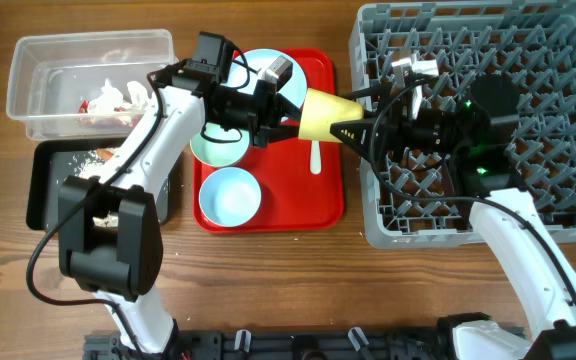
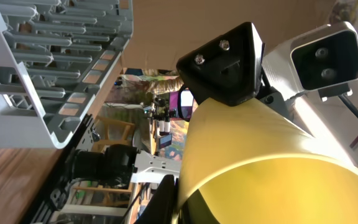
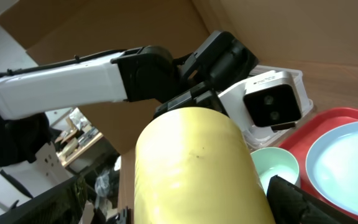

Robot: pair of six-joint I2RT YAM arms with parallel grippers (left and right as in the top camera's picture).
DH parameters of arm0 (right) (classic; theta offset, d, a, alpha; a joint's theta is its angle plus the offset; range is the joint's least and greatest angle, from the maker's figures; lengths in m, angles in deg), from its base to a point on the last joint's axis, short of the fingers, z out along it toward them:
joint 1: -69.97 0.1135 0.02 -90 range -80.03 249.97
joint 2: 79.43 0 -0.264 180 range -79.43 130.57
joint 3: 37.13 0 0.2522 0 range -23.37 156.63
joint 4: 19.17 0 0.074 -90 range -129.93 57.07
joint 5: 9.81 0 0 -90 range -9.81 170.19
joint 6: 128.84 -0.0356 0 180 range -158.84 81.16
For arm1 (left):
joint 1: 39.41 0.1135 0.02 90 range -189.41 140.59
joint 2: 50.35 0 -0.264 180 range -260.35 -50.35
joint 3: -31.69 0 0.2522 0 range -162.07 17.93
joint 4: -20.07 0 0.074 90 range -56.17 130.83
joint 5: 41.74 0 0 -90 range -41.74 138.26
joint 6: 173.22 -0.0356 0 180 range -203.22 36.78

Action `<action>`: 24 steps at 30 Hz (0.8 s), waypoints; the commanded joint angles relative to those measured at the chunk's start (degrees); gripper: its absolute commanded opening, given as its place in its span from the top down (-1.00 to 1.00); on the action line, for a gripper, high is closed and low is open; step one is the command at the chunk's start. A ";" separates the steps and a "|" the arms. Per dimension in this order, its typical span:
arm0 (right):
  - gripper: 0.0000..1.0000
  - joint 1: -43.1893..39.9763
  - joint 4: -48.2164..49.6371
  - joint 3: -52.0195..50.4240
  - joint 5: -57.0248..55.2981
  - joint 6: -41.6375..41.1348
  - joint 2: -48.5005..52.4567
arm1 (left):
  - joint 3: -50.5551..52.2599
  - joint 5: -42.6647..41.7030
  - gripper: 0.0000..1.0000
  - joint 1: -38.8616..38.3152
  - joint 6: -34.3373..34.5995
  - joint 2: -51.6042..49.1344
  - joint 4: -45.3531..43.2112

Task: Sort waste into correct bins and load items into the dishwasher rack
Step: 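Lift the yellow cup toward the right gripper and grasp it with right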

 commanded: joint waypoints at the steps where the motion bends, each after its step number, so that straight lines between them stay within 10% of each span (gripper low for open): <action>1: -0.80 0.52 -0.02 0.90 4.83 2.69 1.99 | -0.39 -1.64 0.92 0.28 1.64 1.81 0.02; 24: -0.03 1.92 1.75 0.90 5.40 2.51 3.45 | -0.39 -1.62 0.77 0.28 1.64 1.79 0.02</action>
